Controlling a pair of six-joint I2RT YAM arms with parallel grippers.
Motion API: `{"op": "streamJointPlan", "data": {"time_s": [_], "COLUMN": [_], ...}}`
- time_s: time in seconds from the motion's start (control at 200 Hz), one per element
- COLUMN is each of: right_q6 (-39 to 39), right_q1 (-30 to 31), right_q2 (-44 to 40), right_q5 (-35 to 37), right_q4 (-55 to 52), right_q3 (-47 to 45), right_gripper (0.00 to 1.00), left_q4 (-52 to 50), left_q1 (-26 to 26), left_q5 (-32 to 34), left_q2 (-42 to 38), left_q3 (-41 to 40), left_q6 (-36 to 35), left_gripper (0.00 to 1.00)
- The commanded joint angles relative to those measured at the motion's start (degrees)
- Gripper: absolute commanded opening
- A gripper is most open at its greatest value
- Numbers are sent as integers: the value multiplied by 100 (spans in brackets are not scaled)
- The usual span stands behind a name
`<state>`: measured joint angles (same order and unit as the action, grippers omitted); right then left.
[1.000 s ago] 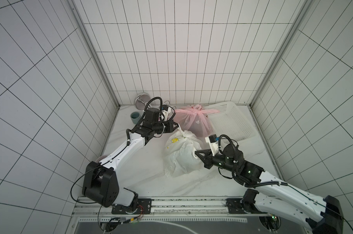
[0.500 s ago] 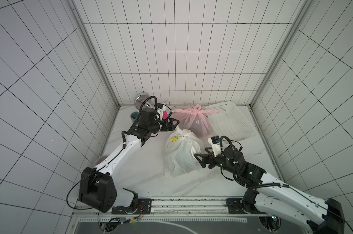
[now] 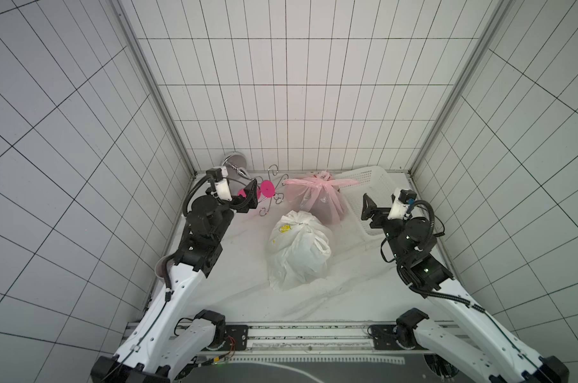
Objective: Place the pineapple into a plastic bag & tie a knot
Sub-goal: Reset both arms
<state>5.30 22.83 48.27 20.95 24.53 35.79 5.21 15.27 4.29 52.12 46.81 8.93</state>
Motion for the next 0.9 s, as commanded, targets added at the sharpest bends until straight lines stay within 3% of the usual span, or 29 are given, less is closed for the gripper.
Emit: {"op": "streamJointPlan", "data": {"time_s": [0.0, 0.09, 0.225, 0.36, 0.505, 0.56, 0.69, 0.755, 0.82, 0.85, 0.894], "right_q6": [-309, 79, -161, -143, -395, -408, -857, -900, -697, -591, -507], "right_q1": [-1295, -1964, -1988, -1989, -2045, -2045, -1975, -1860, -2136, -2188, -2293], "right_q2": [415, 1039, 1812, 2511, 3061, 3230, 4244, 4031, 3980, 4090, 4034], "right_q5": [350, 487, 592, 397, 70, -118, -652, -514, -1007, -952, -1083], "right_q4": [2274, 2003, 2558, 3626, 4948, 5057, 7037, 6104, 5180, 5133, 4896], "right_q3": [-896, -1054, -1732, -2388, -2637, -2674, -3110, -2762, -2375, -2258, -2190], "right_gripper": [85, 86, 90, 91, 94, 94, 99, 99, 99, 99, 99], "left_q4": [2037, 1632, 1999, 2306, 4284, 4628, 5549, 6520, 7298, 7032, 5858], "left_q1": [-98, -624, -885, -1190, -1219, -1210, -1210, -1195, -1136, -1053, -989], "left_q5": [1514, 1184, 1255, 880, 745, 475, 522, 449, 522, 704, 826], "left_q2": [182, 661, 1217, 1772, 2319, 2514, 3102, 3578, 4032, 4036, 3781], "left_q3": [-913, -1247, -2040, -2416, -3066, -3064, -3238, -3524, -3572, -3400, -3004], "left_q6": [-738, -560, -463, -336, -343, -719, -781, -848, -1007, -1052, -1007], "left_gripper": [98, 98, 98, 98, 98, 97, 98, 96, 98, 98, 98]}}
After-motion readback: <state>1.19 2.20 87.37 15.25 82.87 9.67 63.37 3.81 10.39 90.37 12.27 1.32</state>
